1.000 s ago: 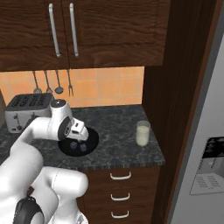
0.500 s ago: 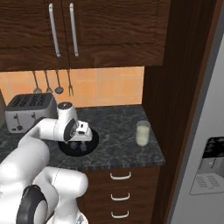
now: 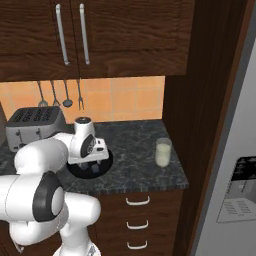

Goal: Grab a lemon wedge from the fridge and one ice cube from the ice bowl, and put them in the glass of lemonade.

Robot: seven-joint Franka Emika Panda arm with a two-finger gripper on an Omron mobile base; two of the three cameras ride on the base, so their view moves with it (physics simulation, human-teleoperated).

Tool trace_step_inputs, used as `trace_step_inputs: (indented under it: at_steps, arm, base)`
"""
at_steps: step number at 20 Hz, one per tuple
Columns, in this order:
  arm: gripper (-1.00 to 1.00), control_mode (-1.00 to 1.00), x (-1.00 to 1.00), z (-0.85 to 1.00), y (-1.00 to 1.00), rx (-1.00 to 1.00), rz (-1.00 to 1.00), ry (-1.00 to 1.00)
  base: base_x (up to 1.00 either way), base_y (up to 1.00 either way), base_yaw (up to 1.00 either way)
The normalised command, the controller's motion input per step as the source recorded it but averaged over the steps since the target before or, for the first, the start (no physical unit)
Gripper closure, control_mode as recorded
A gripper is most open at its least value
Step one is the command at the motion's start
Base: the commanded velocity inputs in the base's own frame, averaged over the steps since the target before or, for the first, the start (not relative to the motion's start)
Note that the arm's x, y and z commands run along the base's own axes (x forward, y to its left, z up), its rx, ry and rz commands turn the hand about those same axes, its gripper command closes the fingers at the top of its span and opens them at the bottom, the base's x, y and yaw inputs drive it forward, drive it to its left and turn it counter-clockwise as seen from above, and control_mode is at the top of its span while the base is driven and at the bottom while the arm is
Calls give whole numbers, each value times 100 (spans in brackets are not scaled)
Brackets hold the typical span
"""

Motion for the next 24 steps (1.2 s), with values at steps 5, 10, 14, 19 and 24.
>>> trace_step_inputs:
  at_steps: [5, 10, 14, 19, 24]
  arm:
    - [-100, -100, 10, -24, 6, -2, 9, 8]
    - [-100, -100, 0, -10, 0, -1, 7, 10]
    - [-100, -100, 0, -48, 0, 0, 5, 4]
    - [-100, -100, -3, -20, 0, 0, 7, 0]
    - [-100, -100, -16, 0, 0, 0, 6, 0]
  base:
    - [0, 0, 0]
    - [0, 0, 0]
    - [0, 0, 0]
    - [0, 0, 0]
    - [0, 0, 0]
